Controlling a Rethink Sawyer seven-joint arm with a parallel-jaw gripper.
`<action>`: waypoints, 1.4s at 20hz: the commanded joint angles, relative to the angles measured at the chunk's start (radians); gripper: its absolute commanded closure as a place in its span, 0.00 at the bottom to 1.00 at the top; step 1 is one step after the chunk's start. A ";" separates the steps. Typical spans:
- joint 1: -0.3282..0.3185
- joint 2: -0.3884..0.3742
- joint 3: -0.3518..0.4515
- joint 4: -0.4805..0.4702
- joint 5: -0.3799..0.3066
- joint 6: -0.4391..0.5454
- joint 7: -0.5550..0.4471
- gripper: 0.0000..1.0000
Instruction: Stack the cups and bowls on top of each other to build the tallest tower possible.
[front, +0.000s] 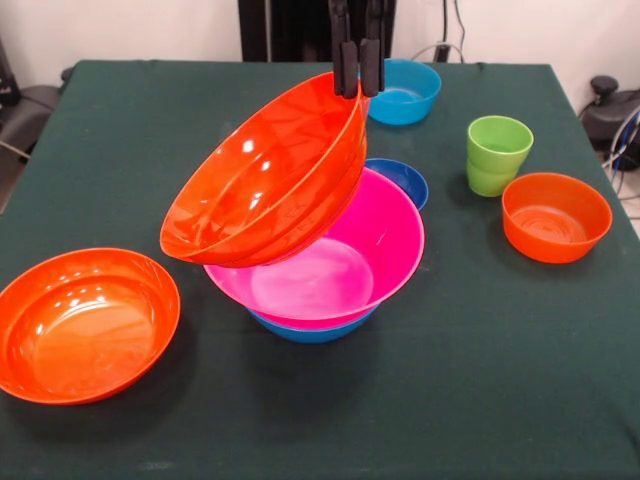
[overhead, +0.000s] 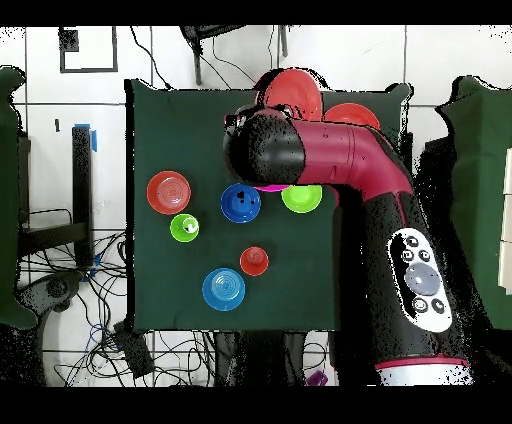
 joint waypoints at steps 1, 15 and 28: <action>0.024 0.040 -0.015 -0.025 -0.025 0.103 0.054 1.00; 0.029 0.060 -0.017 -0.034 -0.036 0.086 0.051 1.00; 0.048 0.080 -0.028 -0.105 -0.035 0.149 0.051 1.00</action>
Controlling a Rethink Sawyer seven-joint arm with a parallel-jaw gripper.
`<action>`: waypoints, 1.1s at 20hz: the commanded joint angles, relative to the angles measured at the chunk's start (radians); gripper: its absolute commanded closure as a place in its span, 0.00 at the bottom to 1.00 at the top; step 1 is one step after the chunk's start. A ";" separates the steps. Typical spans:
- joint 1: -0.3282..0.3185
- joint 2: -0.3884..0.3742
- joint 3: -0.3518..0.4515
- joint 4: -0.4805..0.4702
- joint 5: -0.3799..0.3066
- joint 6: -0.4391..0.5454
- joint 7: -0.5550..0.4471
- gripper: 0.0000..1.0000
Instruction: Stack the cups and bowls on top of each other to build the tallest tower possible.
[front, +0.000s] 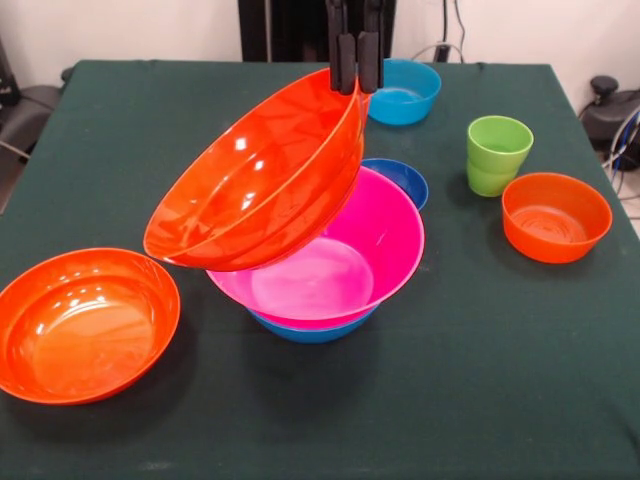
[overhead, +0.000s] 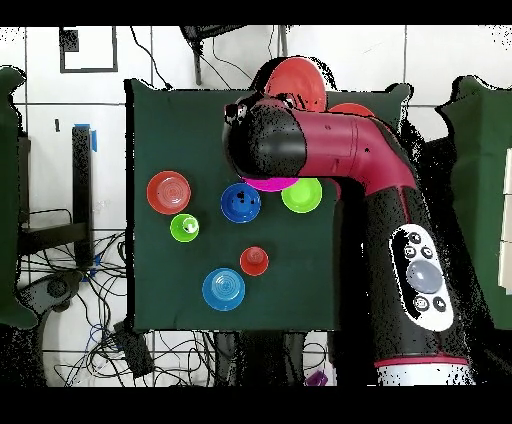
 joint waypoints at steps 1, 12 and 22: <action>0.038 0.079 -0.023 -0.062 -0.034 0.149 0.050 1.00; 0.045 0.133 -0.020 -0.152 -0.011 0.165 0.081 1.00; 0.014 0.056 -0.017 0.078 -0.031 -0.050 0.117 1.00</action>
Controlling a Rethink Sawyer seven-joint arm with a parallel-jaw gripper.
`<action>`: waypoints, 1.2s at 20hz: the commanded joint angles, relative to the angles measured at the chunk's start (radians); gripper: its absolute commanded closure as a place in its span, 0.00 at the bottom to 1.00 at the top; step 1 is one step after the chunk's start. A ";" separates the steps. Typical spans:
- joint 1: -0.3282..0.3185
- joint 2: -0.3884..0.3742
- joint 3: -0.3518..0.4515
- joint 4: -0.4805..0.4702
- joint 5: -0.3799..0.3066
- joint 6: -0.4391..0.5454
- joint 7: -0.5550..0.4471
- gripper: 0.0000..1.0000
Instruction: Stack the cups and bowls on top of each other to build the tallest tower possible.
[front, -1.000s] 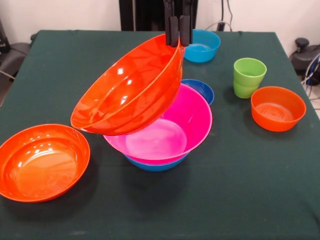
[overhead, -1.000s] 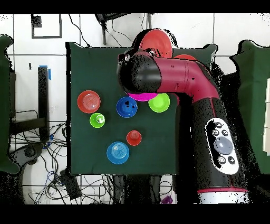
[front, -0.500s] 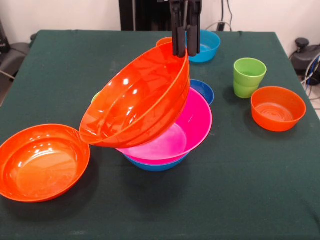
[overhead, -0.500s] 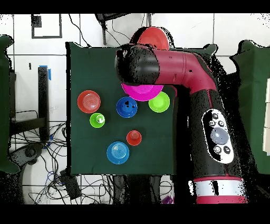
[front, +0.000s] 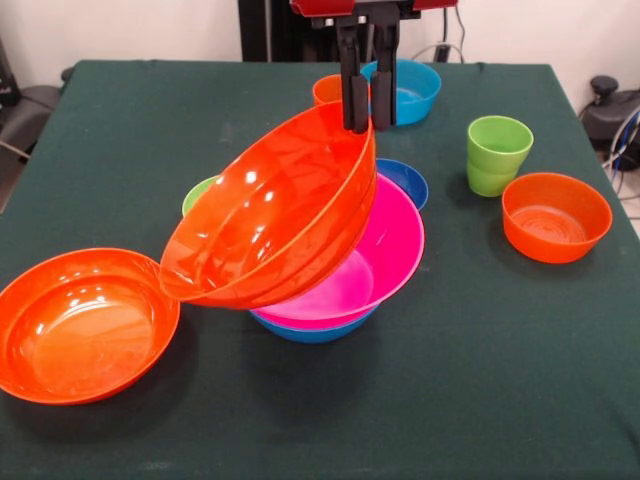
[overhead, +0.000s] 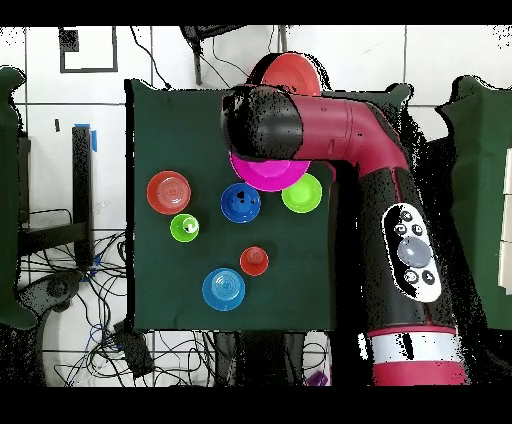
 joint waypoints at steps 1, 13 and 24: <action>-0.007 -0.022 -0.017 0.174 -0.030 -0.106 0.121 1.00; -0.053 -0.121 0.010 0.366 -0.020 -0.217 0.106 1.00; -0.077 -0.148 0.021 0.441 -0.031 -0.279 0.102 1.00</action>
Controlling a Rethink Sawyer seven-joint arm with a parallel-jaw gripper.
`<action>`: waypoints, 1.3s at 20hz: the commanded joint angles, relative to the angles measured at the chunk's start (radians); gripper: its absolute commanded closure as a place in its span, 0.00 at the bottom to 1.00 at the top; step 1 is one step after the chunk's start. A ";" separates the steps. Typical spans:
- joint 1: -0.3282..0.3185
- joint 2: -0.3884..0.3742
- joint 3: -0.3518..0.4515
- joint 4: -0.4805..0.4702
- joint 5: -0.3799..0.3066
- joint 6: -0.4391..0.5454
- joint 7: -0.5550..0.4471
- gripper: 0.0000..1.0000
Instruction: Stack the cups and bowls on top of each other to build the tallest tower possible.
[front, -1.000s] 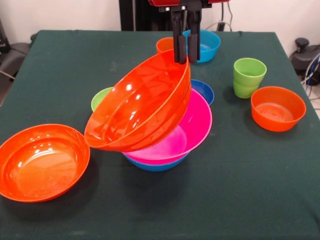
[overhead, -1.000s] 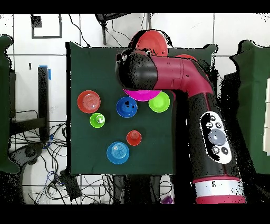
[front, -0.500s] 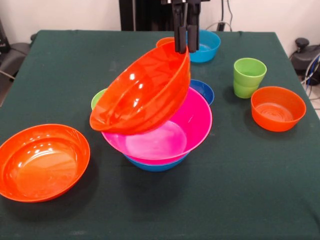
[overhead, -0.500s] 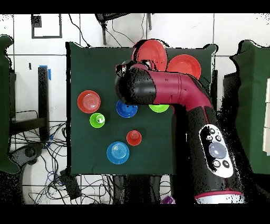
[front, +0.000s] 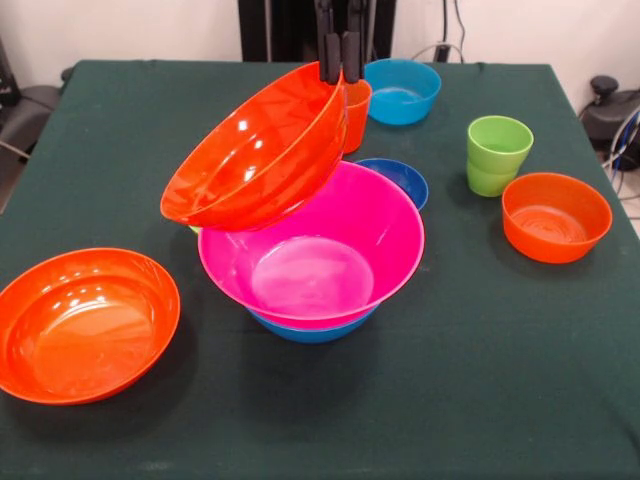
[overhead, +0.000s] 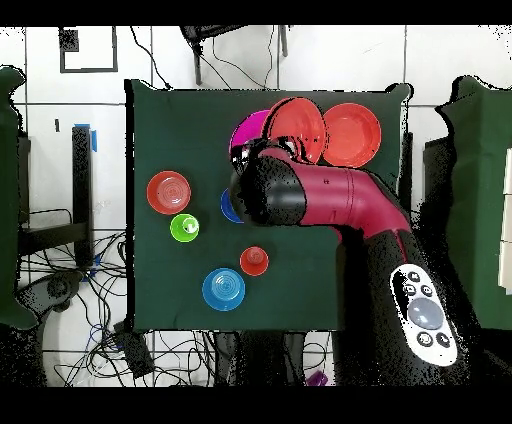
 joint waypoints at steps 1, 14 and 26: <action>-0.002 -0.003 0.020 0.098 -0.031 -0.058 0.102 1.00; 0.005 0.134 -0.016 0.060 -0.093 -0.104 0.074 1.00; -0.008 0.179 -0.023 0.061 -0.117 -0.149 0.077 1.00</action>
